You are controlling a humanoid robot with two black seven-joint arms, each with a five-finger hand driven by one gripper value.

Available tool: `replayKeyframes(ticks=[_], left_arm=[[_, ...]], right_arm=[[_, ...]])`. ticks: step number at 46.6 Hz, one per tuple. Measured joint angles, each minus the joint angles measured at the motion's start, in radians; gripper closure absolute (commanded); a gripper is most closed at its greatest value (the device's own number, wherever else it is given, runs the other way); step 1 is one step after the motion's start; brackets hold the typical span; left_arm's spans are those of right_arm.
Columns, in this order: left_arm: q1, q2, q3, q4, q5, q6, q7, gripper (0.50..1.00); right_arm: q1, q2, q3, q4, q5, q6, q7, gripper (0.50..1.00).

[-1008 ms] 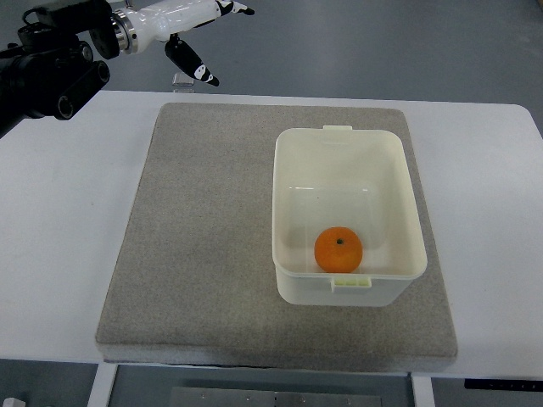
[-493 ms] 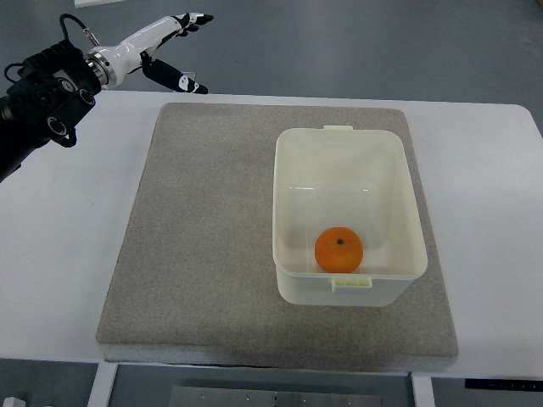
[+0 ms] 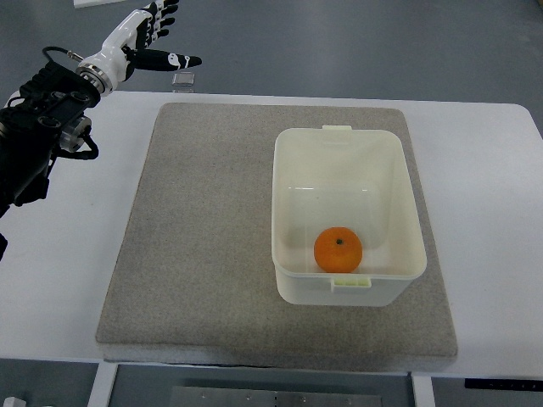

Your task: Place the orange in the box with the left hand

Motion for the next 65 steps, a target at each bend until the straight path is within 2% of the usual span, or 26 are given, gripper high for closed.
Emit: replayKeyframes(ticks=[3,8,27,33,40,65], left_arm=[[0.016,-0.004,-0.029,0.001,-0.076,0.001,0.034,0.51],[0.044,-0.016,-0.075,-0.004,-0.12,0.004,0.049,0.51],[0.132,-0.03,-0.433,-0.011,-0.127,-0.001,0.058,0.51],[0.154,-0.029,-0.515,-0.01,-0.13,-0.051,0.055,0.51],[0.162,-0.029,-0.544,-0.002,-0.131,-0.125,0.052,0.51],[0.164,-0.03,-0.591,-0.005,-0.173,-0.119,0.046,0.508]], right_arm=[[0.0,0.0,0.0,0.0,0.0,0.0,0.0,0.568],[0.0,0.0,0.0,0.0,0.0,0.001,0.0,0.568],[0.0,0.0,0.0,0.0,0.0,0.0,0.0,0.568],[0.0,0.0,0.0,0.0,0.0,0.0,0.0,0.568],[0.0,0.0,0.0,0.0,0.0,0.001,0.0,0.568],[0.0,0.0,0.0,0.0,0.0,0.001,0.0,0.568]])
